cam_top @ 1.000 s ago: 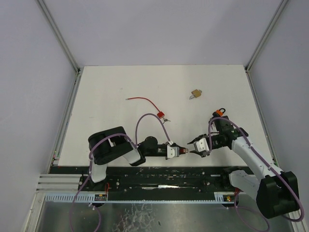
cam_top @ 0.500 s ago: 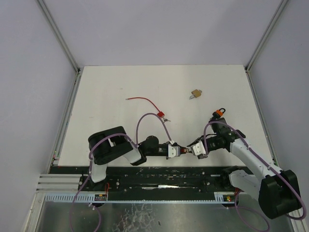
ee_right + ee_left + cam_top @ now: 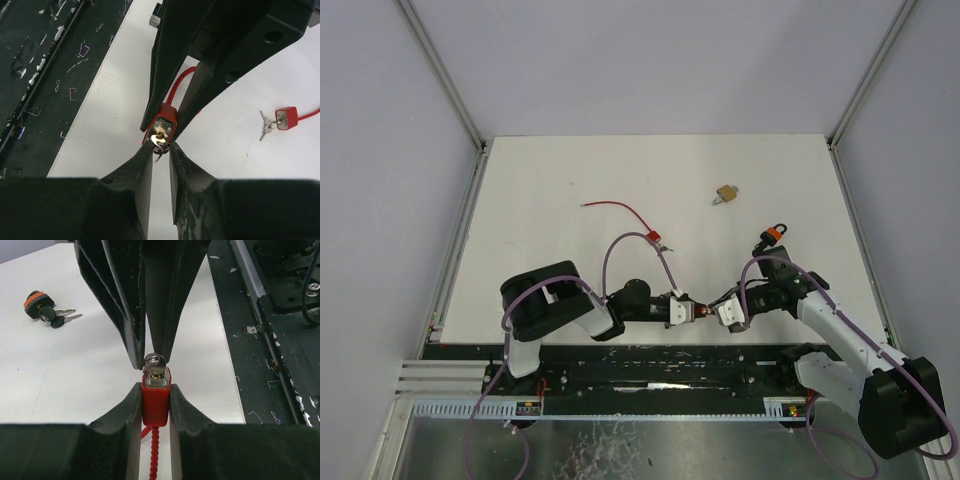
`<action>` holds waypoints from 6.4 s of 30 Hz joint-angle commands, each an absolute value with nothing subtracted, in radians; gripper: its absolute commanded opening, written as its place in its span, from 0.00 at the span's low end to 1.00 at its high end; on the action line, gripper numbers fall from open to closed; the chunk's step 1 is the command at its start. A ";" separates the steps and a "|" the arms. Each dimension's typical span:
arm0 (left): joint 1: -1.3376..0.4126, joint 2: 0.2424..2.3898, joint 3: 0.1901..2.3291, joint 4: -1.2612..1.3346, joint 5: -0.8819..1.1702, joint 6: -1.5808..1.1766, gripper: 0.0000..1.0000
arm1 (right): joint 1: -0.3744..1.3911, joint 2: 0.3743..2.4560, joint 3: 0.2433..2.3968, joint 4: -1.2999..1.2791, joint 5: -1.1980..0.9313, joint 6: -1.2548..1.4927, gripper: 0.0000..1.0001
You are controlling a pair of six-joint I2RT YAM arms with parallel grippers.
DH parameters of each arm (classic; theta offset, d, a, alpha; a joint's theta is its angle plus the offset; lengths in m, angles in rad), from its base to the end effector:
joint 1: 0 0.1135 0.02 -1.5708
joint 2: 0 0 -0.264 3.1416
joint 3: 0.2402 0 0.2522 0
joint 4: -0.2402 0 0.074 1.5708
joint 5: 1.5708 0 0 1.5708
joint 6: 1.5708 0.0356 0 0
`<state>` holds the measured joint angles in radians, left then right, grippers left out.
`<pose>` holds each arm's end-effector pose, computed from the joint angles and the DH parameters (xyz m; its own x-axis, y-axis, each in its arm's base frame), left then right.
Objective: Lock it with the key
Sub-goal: Lock the lock.
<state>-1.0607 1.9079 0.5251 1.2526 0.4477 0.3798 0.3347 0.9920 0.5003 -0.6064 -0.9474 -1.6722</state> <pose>0.1414 -0.2844 0.1194 0.3105 0.1295 -0.9417 0.9488 0.0189 0.3154 0.1445 0.0808 0.1873 0.6232 -0.3982 -0.6731 -0.7819 -0.3345 -0.5261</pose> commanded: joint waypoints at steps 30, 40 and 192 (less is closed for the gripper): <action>-1.068 1.844 0.564 1.055 0.418 0.414 0.00 | 0.346 0.875 0.478 -0.597 -0.963 -1.616 0.32; -1.067 1.825 0.575 1.014 0.399 0.419 0.00 | 0.346 0.900 0.488 -0.595 -0.974 -1.566 0.39; -0.906 1.779 0.809 0.366 0.777 0.366 0.00 | 0.317 0.836 0.594 -0.660 -0.995 -1.707 0.00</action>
<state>-0.9344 1.7348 0.7876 0.5423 0.7376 0.3210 0.3332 0.8967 0.5449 -0.6350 -0.9466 -1.6260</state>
